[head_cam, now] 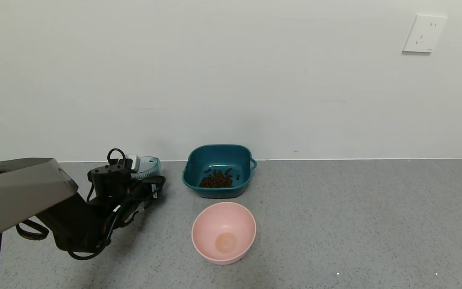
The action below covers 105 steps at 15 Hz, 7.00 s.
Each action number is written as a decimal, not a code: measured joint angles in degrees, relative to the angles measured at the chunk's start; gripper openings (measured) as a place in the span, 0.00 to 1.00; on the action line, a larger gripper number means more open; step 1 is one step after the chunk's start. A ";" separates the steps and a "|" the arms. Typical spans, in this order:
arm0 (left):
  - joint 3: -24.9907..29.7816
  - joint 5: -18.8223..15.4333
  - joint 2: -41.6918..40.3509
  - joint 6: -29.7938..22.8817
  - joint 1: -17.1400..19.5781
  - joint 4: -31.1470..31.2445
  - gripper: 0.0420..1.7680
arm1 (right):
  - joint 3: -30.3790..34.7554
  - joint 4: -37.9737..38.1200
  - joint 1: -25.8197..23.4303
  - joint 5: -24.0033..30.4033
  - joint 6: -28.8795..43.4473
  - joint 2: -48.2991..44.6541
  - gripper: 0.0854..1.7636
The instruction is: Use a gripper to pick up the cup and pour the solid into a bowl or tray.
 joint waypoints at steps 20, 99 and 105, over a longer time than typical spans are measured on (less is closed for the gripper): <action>1.38 -0.20 0.13 0.11 -0.11 0.39 0.92 | -0.02 0.00 0.00 0.00 0.00 0.00 0.97; 45.97 -6.39 -129.51 1.51 2.79 67.87 0.97 | -0.02 0.00 0.00 0.00 0.01 -0.02 0.97; 45.97 -6.19 -129.51 1.30 2.79 67.87 0.97 | 0.00 0.00 0.02 0.00 0.00 0.00 0.97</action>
